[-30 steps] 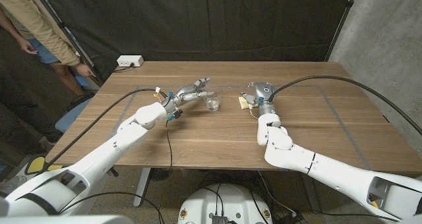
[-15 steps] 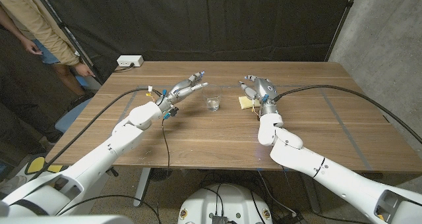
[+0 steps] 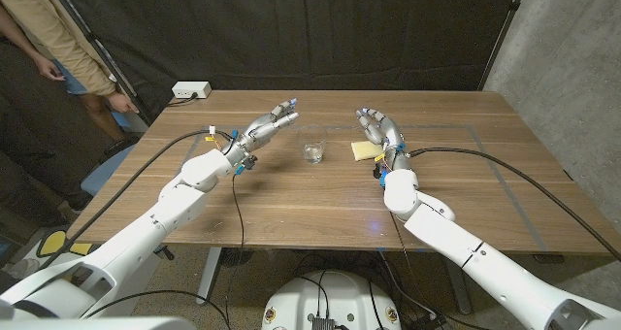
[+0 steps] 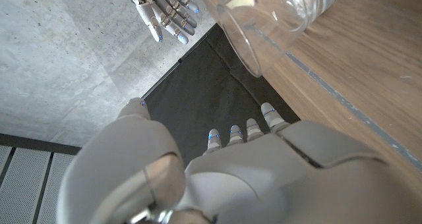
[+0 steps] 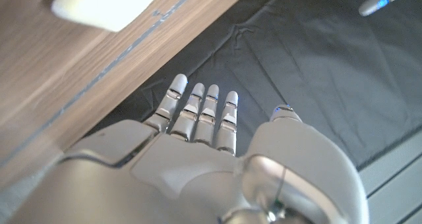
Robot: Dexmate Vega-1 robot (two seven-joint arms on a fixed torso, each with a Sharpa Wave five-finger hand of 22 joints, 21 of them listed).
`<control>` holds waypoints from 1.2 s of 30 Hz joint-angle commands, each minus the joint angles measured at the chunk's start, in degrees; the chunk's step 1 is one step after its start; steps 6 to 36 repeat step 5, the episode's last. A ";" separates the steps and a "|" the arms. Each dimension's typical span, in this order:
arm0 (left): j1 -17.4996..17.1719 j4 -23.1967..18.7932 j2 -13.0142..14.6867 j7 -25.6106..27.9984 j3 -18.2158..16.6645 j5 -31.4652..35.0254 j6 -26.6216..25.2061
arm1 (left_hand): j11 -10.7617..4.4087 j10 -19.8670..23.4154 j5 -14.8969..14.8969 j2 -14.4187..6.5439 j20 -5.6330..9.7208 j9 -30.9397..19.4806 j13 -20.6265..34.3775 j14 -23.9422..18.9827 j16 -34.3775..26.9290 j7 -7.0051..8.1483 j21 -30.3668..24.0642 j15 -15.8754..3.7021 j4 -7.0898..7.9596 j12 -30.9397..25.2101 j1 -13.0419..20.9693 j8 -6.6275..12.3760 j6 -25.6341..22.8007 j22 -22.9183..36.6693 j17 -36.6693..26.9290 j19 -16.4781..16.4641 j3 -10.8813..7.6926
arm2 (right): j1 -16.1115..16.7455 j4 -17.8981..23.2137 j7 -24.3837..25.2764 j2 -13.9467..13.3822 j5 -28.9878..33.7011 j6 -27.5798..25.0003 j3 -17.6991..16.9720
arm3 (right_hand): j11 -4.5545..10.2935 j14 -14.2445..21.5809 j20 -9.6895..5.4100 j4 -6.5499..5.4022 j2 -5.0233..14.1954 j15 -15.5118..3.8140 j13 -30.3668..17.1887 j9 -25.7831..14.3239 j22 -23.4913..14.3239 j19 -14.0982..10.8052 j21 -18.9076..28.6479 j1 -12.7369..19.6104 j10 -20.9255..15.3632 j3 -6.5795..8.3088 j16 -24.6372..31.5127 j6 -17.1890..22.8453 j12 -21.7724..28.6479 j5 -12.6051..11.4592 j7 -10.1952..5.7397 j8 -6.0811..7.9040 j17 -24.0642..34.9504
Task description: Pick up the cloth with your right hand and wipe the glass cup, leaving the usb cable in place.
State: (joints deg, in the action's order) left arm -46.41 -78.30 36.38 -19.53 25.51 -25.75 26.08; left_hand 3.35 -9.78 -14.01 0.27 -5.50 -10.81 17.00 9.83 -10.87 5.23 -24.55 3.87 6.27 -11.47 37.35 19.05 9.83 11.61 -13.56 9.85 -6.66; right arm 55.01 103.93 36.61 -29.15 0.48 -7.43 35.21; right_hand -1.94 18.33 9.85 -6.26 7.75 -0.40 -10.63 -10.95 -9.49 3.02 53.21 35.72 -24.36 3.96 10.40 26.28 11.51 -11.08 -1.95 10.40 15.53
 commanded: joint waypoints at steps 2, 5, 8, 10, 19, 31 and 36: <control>-0.14 1.46 0.21 -5.42 -0.61 -5.28 2.15 | 0.02 -4.22 -0.04 -0.33 0.27 -0.12 -0.11 4.89 0.08 0.56 0.30 -0.31 0.65 -0.34 -0.90 -0.36 11.29 0.25 0.12 7.74 -0.02 | 6.85 0.09 0.81 6.56 -4.92 10.88 -7.49 | -0.19 -0.35 2.41 -0.46 -0.03 1.42 0.00 -0.07 -0.12 3.07 -2.56 -1.34 -1.26 -0.03 0.33 -0.27 0.64 -0.13 0.20 0.55 -1.30; 0.18 2.49 0.01 -6.29 -0.85 -6.14 2.44 | 0.42 -5.03 0.01 -0.59 0.33 -0.12 -0.31 5.58 0.18 0.24 0.52 -0.08 1.01 -0.15 -1.55 -0.90 11.85 0.27 0.26 8.22 0.24 | 6.93 -0.17 1.53 7.40 -3.94 11.16 -7.86 | -0.20 -0.26 2.38 -0.45 0.03 1.34 0.00 -0.07 -0.14 3.17 -2.72 -1.39 -1.34 0.01 0.38 -0.24 0.67 -0.14 0.27 0.56 -1.41; 0.18 2.49 0.01 -6.29 -0.85 -6.14 2.44 | 0.42 -5.03 0.01 -0.59 0.33 -0.12 -0.31 5.58 0.18 0.24 0.52 -0.08 1.01 -0.15 -1.55 -0.90 11.85 0.27 0.26 8.22 0.24 | 6.93 -0.17 1.53 7.40 -3.94 11.16 -7.86 | -0.20 -0.26 2.38 -0.45 0.03 1.34 0.00 -0.07 -0.14 3.17 -2.72 -1.39 -1.34 0.01 0.38 -0.24 0.67 -0.14 0.27 0.56 -1.41; 0.18 2.49 0.01 -6.29 -0.85 -6.14 2.44 | 0.42 -5.03 0.01 -0.59 0.33 -0.12 -0.31 5.58 0.18 0.24 0.52 -0.08 1.01 -0.15 -1.55 -0.90 11.85 0.27 0.26 8.22 0.24 | 6.93 -0.17 1.53 7.40 -3.94 11.16 -7.86 | -0.20 -0.26 2.38 -0.45 0.03 1.34 0.00 -0.07 -0.14 3.17 -2.72 -1.39 -1.34 0.01 0.38 -0.24 0.67 -0.14 0.27 0.56 -1.41; 0.18 2.49 0.01 -6.29 -0.85 -6.14 2.44 | 0.42 -5.03 0.01 -0.59 0.33 -0.12 -0.31 5.58 0.18 0.24 0.52 -0.08 1.01 -0.15 -1.55 -0.90 11.85 0.27 0.26 8.22 0.24 | 6.93 -0.17 1.53 7.40 -3.94 11.16 -7.86 | -0.20 -0.26 2.38 -0.45 0.03 1.34 0.00 -0.07 -0.14 3.17 -2.72 -1.39 -1.34 0.01 0.38 -0.24 0.67 -0.14 0.27 0.56 -1.41; 0.18 2.49 0.01 -6.29 -0.85 -6.14 2.44 | 0.42 -5.03 0.01 -0.59 0.33 -0.12 -0.31 5.58 0.18 0.24 0.52 -0.08 1.01 -0.15 -1.55 -0.90 11.85 0.27 0.26 8.22 0.24 | 6.93 -0.17 1.53 7.40 -3.94 11.16 -7.86 | -0.20 -0.26 2.38 -0.45 0.03 1.34 0.00 -0.07 -0.14 3.17 -2.72 -1.39 -1.34 0.01 0.38 -0.24 0.67 -0.14 0.27 0.56 -1.41; 0.18 2.49 0.01 -6.29 -0.85 -6.14 2.44 | 0.42 -5.03 0.01 -0.59 0.33 -0.12 -0.31 5.58 0.18 0.24 0.52 -0.08 1.01 -0.15 -1.55 -0.90 11.85 0.27 0.26 8.22 0.24 | 6.93 -0.17 1.53 7.40 -3.94 11.16 -7.86 | -0.20 -0.26 2.38 -0.45 0.03 1.34 0.00 -0.07 -0.14 3.17 -2.72 -1.39 -1.34 0.01 0.38 -0.24 0.67 -0.14 0.27 0.56 -1.41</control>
